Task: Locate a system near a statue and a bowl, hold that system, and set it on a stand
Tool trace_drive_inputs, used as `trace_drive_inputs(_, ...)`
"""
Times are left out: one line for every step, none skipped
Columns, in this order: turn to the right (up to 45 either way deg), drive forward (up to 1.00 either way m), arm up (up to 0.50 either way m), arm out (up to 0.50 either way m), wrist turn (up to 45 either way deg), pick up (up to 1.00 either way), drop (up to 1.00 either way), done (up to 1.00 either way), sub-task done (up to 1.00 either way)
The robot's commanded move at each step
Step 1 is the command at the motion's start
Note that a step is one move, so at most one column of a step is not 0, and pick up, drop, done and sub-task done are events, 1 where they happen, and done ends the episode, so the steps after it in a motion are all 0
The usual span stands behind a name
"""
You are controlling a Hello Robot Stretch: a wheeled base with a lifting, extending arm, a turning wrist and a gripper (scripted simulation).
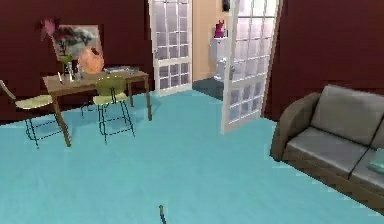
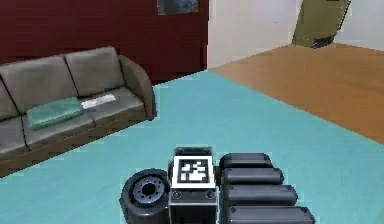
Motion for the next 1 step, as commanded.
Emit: trace_drive_inputs(-6.0,0.00,0.00,0.00,0.0,0.00,0.00,0.00,0.00)
